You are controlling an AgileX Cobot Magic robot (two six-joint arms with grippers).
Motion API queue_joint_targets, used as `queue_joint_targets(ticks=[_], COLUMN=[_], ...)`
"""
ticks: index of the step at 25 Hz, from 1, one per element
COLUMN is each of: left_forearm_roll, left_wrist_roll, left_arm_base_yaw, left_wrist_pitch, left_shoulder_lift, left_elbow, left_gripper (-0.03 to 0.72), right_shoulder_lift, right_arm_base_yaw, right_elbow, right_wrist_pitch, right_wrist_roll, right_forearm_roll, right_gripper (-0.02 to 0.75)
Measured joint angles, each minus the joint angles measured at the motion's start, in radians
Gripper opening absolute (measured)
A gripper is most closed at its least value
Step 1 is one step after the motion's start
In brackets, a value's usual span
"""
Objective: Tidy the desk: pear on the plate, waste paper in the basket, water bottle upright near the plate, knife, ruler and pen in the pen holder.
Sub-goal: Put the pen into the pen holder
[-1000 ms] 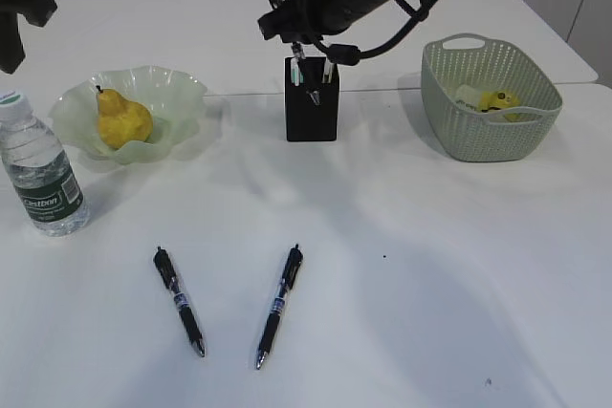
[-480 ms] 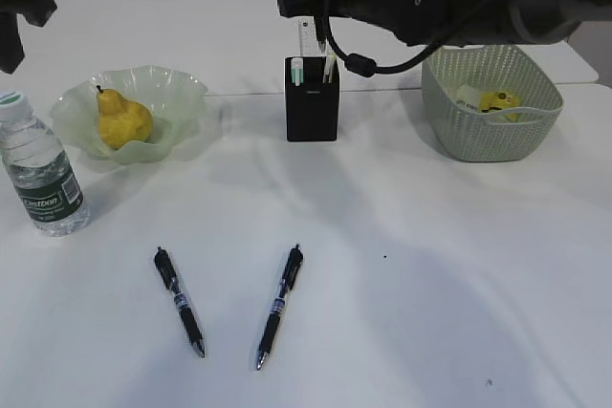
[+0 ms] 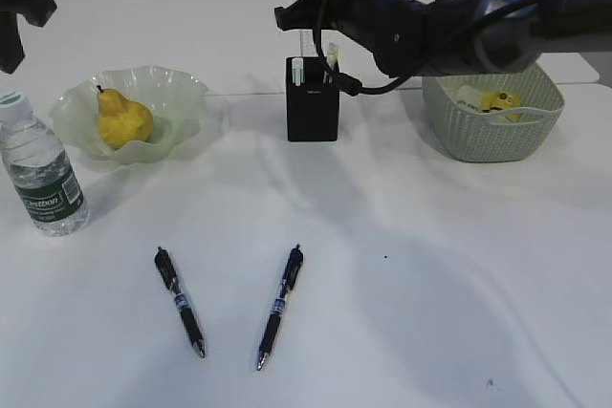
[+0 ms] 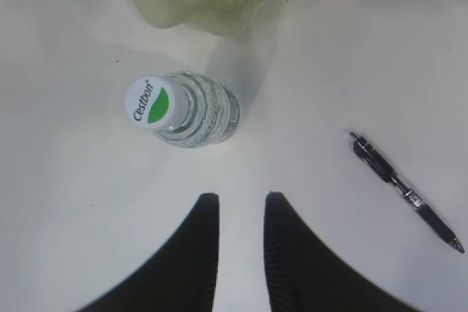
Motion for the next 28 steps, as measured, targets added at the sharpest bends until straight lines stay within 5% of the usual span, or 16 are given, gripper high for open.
queue_joint_targets(ticks=[28], left_forearm_roll=[0.000], left_wrist_roll=[0.000], left_arm_base_yaw=[0.000], left_wrist_pitch=[0.000], left_shoulder_lift=[0.000], left_elbow=[0.000], left_gripper=[0.142], right_shoulder_lift=[0.183], right_arm_base_yaw=[-0.040], right_elbow=[-0.105], right_wrist_pitch=[0.059], right_wrist_roll=[0.034], right_forearm_roll=[-0.032], right_gripper=[0.113])
